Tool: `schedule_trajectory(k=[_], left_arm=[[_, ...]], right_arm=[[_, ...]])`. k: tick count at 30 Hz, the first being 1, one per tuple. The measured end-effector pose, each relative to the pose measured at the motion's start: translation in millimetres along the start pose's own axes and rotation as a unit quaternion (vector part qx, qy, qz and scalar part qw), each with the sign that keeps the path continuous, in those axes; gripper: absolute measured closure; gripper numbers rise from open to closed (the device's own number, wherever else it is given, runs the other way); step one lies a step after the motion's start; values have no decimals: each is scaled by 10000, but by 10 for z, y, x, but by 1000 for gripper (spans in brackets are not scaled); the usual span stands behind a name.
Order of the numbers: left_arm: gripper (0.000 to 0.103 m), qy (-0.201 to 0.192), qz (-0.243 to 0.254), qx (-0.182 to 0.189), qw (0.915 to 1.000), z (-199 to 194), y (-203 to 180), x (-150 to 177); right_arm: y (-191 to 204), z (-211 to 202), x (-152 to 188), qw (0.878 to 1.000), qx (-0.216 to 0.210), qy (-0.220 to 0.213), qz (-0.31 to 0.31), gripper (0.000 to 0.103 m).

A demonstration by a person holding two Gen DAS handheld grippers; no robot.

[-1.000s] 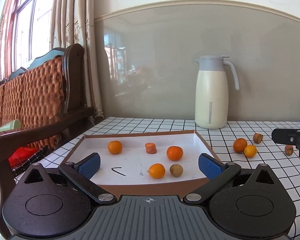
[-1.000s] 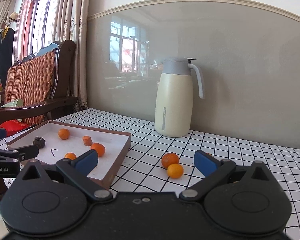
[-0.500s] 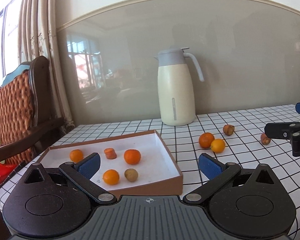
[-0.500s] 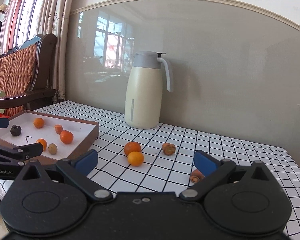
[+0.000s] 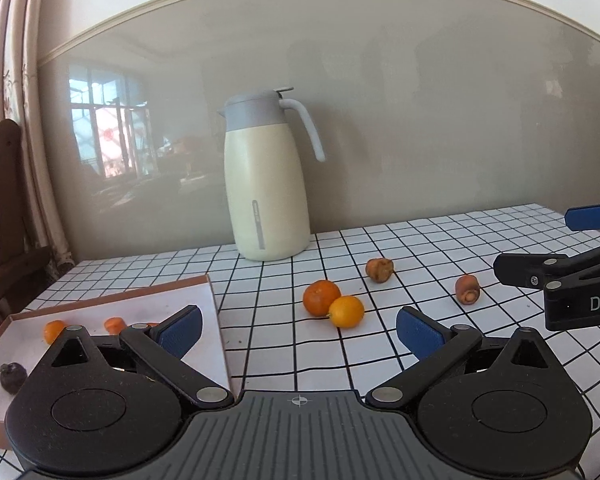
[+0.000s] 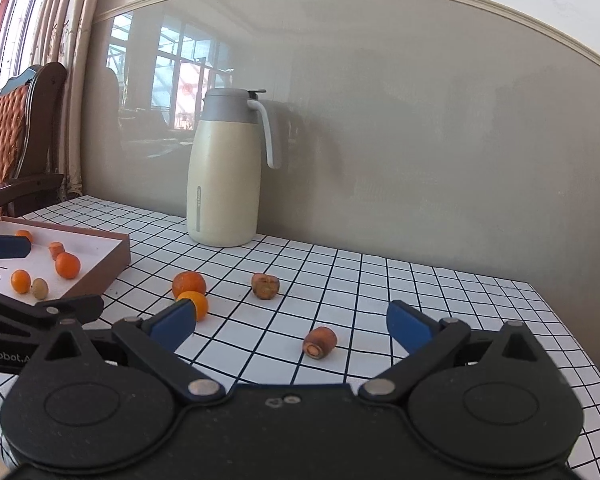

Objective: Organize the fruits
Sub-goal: 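Withdraw both open tools from the box toward the remaining fruits, then grasp a yellow orange with the left tool while the right tool grasps a carrot piece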

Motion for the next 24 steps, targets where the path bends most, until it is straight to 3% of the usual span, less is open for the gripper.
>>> schedule_trajectory(k=[7,10,11,16,24], left_arm=[[0,47,-48,162,9998,257,-111,-16],[17,186,-124,255,9994,387,-140,-7],[18,231,-151,287,9992,427,-148,-8],[18,330,-145,300,9989,616,-219,-25],[19,604,-243,393,9971,931,-263,-7]], right_arm=[[-97,186,16,9999,74,87,27,13],[-121,258,19,9998,85,155,27,13],[-124,285,23,9998,99,176,14,14],[-133,425,34,9995,166,191,-191,15],[-202,751,68,9985,210,504,-72,28]])
Point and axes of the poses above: each gripper's, at about its wrist camera, not at the fingertips, and z roughly the way its jaws point, y to its left, x to its underside, the point moved 1 cm from there along z, roughly the way its jaws point, and after that the axes turned 13 degrees about z, right-handed, at the moved point
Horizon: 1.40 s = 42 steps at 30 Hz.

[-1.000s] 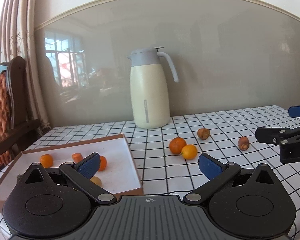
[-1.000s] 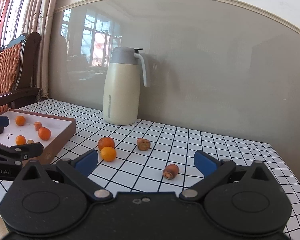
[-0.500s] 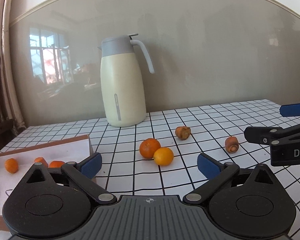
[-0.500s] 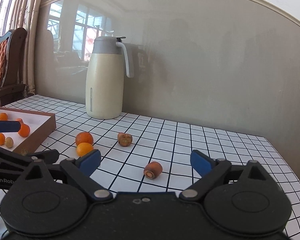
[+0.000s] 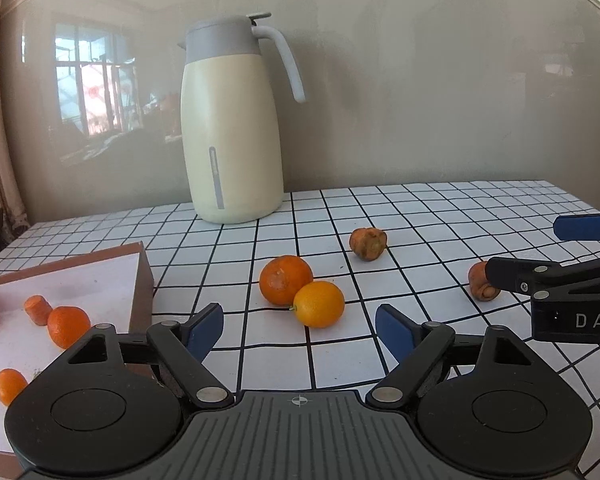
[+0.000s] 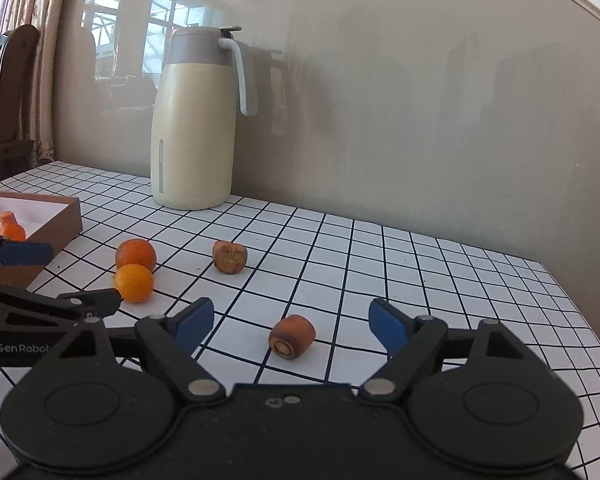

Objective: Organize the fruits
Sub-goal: 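Grasp a yellow orange with the left tool while the right tool grasps a carrot piece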

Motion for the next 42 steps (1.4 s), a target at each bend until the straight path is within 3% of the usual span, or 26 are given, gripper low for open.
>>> schedule_trajectory(k=[5,17,24,28,31,33,42], left_arm=[[30,125,10,145,9998,135,-30,-13],[39,383,-38,234,9990,383,-38,-48],[41,518,-25,252,9983,486,-70,-91],[54,578,-54,230,9980,525,-62,-101],[56,587,-49,243,9980,541,-63,-104],[62,566,-31,303,9979,545,-66,-104],[65,490,73,327,9982,472,-100,-102]], right_arm=[[-7,120,46,9999,40,131,-42,32],[-75,381,86,9984,-13,547,131,44],[-87,467,69,9976,-21,660,185,56],[-106,520,63,9971,-59,723,244,61],[-114,548,60,9965,-66,788,274,67],[-116,562,64,9961,-68,842,274,77],[-106,510,60,9965,-23,789,274,77]])
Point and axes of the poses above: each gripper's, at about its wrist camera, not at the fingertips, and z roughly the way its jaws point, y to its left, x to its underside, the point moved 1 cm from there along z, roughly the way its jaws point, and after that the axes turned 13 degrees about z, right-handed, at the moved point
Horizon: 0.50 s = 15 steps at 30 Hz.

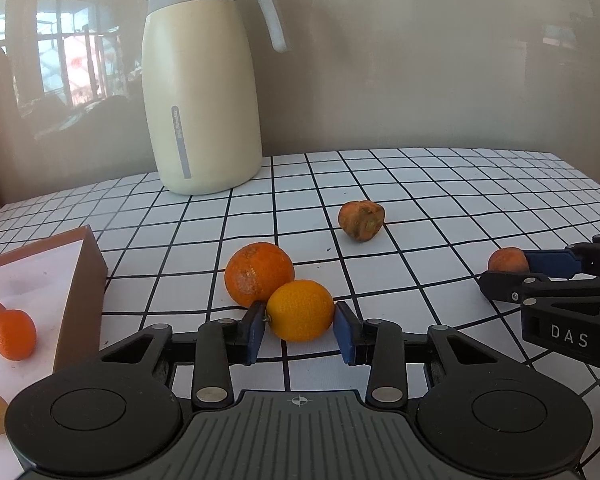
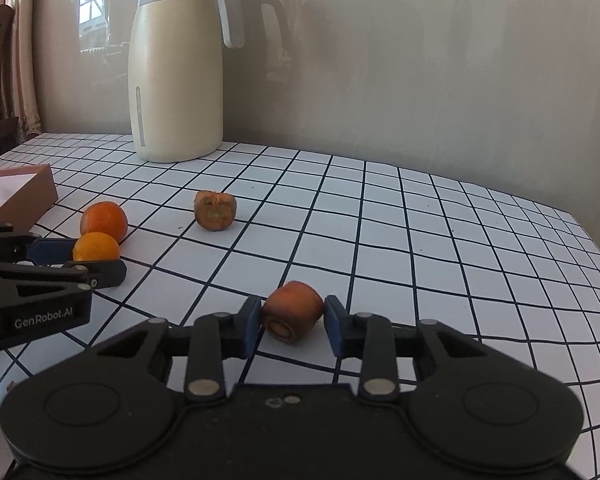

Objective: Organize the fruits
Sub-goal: 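Grasp a yellow orange with the left tool while the right tool grasps a carrot piece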

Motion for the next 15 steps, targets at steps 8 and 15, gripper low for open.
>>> schedule_trajectory(k=[8,15], left_arm=[[67,-214,128,-34,9997,-212,-20,-1],[67,-126,289,-7,9995,-269,-45,98]], right_arm=[[64,-145,-12,9999,23,-141,-44,77],[123,-252,37,9998,66,-134,-97,77]])
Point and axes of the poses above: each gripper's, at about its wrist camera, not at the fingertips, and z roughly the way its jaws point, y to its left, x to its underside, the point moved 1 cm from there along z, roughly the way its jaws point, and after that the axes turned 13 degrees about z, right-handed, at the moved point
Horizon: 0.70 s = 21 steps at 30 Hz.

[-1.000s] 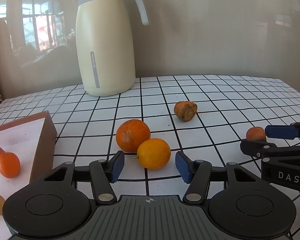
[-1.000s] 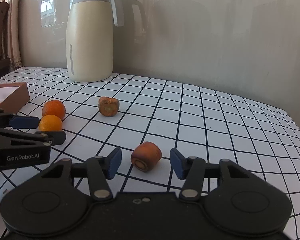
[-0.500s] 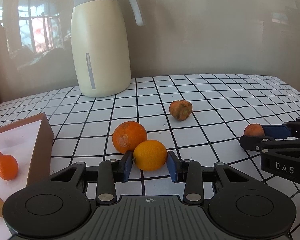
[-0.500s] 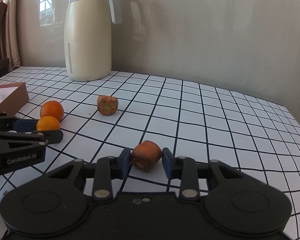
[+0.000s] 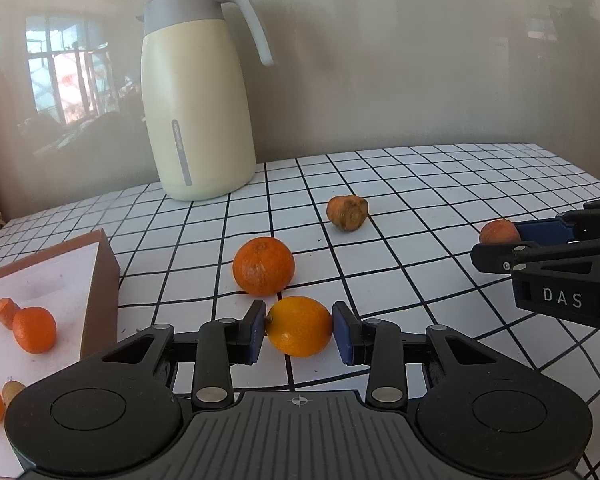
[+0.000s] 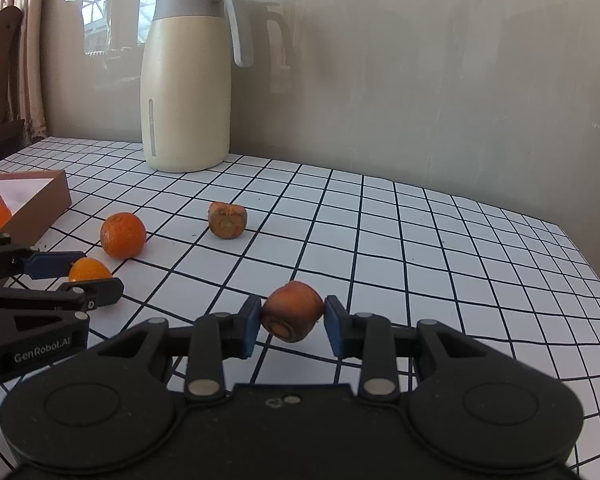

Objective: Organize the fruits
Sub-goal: 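Carry the orange and carrot piece over the box with both tools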

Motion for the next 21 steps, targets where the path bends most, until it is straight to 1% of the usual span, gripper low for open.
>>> schedule_trajectory(k=[12,17,21], left_arm=[[66,-41,68,-41,10000,-4,-21,17],[66,-6,12,-29,10000,14,7,19],[66,-1,72,-59,10000,17,-8,17]], right_arm=[[38,37,-17,10000,-36,12,-41,77],[18,39,-15,10000,-48,17,-25,77],[17,30,-20,10000,-76,15,-22,77]])
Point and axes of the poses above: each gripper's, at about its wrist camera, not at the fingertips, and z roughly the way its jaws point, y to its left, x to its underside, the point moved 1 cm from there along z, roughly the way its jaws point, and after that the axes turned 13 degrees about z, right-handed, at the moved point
